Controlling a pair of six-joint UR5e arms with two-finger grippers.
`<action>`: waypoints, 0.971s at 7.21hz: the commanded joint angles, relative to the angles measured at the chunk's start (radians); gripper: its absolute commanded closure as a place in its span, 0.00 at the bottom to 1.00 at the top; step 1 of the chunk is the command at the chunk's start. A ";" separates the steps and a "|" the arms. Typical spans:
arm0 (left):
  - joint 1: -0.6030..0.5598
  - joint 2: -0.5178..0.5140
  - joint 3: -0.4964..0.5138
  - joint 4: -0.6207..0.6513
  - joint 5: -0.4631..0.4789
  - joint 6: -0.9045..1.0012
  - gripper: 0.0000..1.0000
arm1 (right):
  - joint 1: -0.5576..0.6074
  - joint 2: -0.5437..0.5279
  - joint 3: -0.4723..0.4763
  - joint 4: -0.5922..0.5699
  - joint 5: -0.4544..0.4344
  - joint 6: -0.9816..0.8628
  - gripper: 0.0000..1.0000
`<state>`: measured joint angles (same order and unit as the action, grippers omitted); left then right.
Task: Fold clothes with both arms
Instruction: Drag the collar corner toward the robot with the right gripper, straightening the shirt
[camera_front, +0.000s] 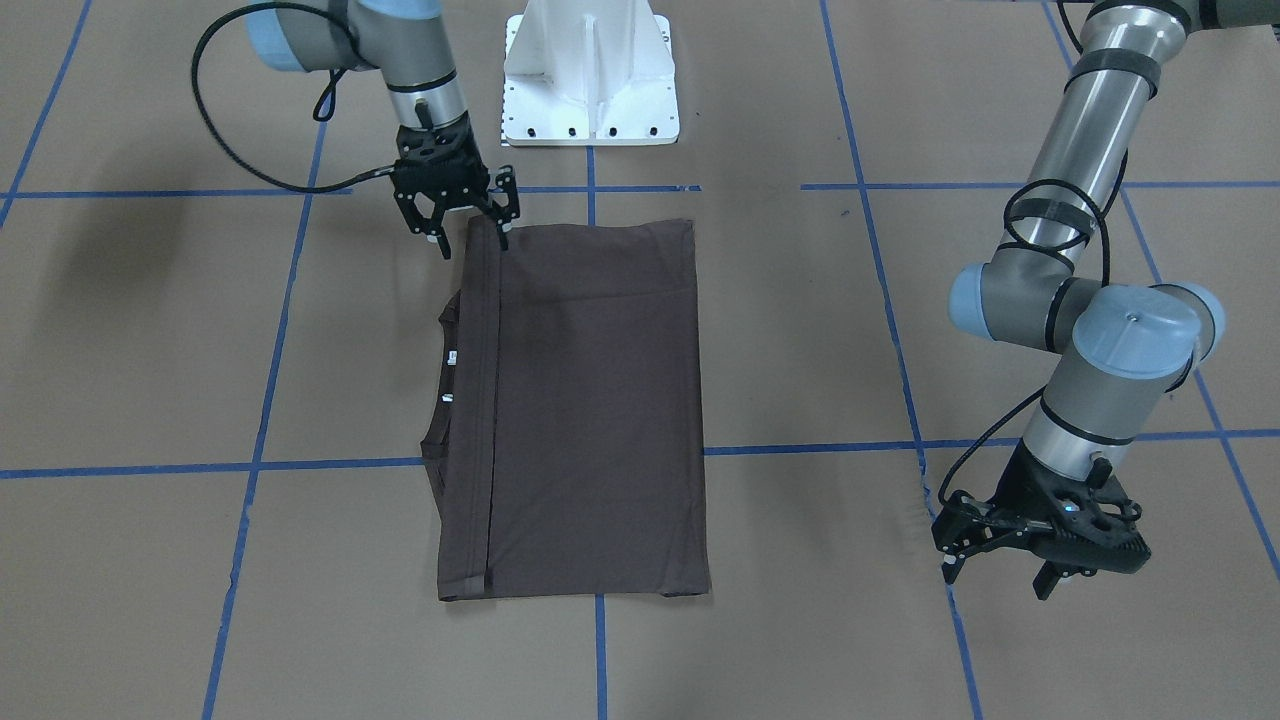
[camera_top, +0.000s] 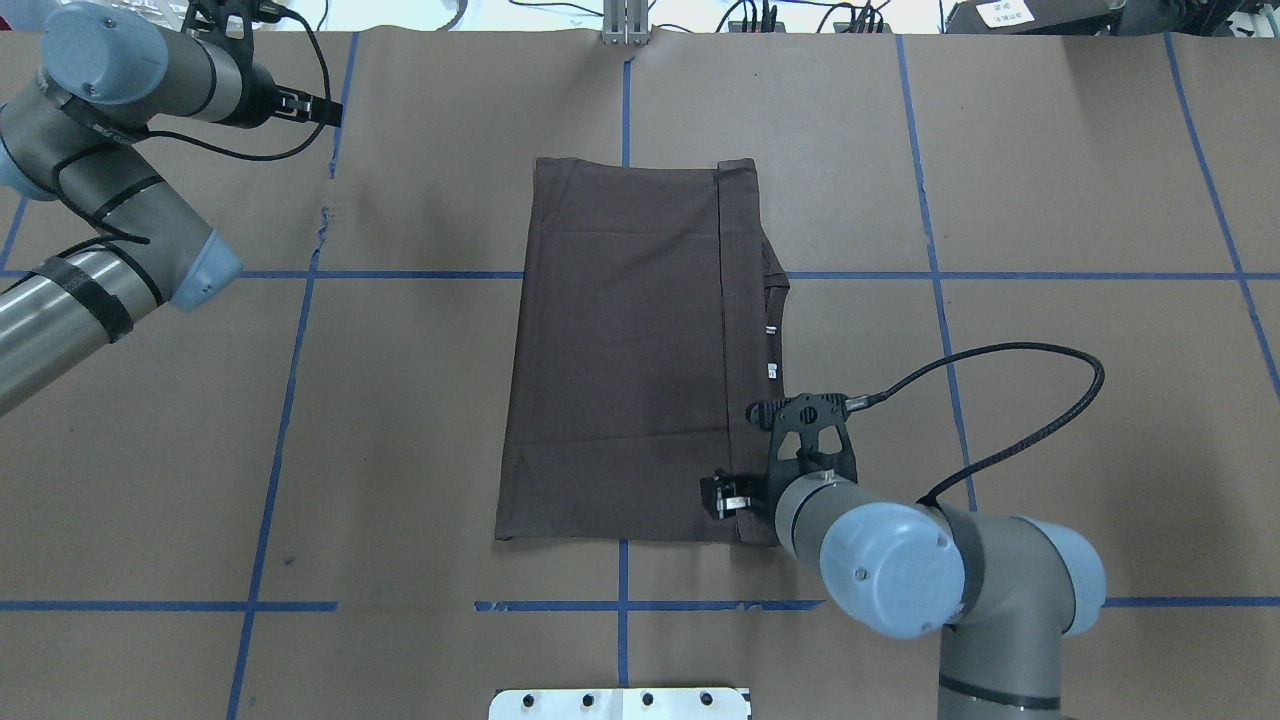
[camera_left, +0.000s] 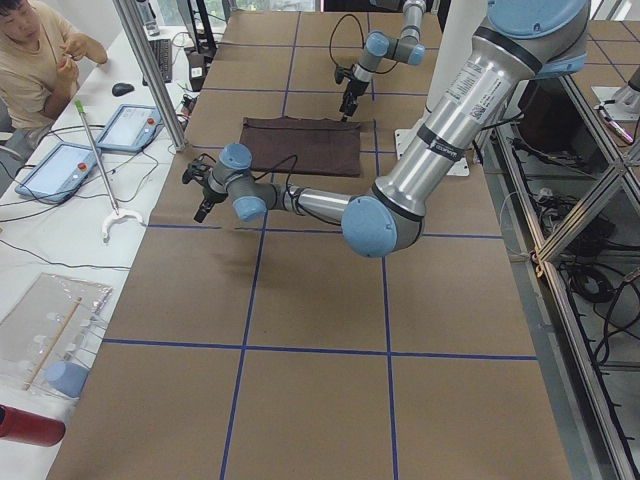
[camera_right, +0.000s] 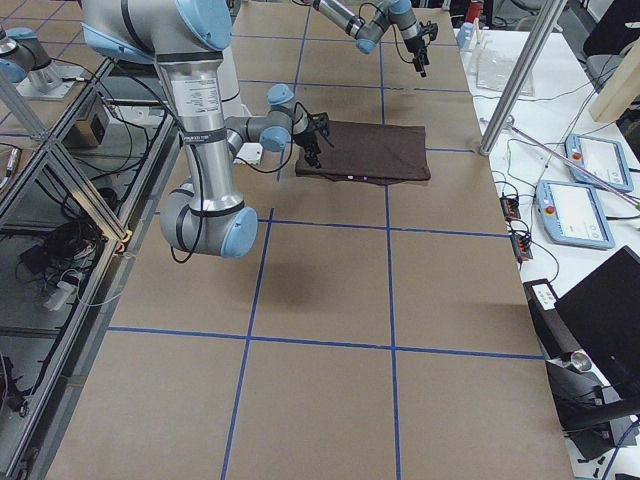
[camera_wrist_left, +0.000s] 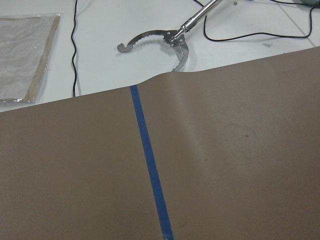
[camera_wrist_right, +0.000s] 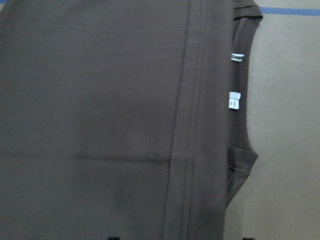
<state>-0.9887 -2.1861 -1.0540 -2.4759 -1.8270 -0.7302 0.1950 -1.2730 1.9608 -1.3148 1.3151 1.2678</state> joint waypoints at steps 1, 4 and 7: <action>0.001 0.000 0.000 0.000 -0.001 0.000 0.00 | -0.112 0.000 -0.003 -0.007 -0.135 -0.149 0.24; 0.001 0.002 0.000 0.000 -0.001 0.000 0.00 | -0.114 -0.002 -0.007 -0.046 -0.152 -0.274 0.47; 0.001 0.002 0.000 0.000 -0.001 0.000 0.00 | -0.115 -0.002 -0.003 -0.086 -0.152 -0.274 0.64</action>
<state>-0.9879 -2.1844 -1.0538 -2.4758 -1.8285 -0.7302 0.0804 -1.2737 1.9565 -1.3913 1.1631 0.9953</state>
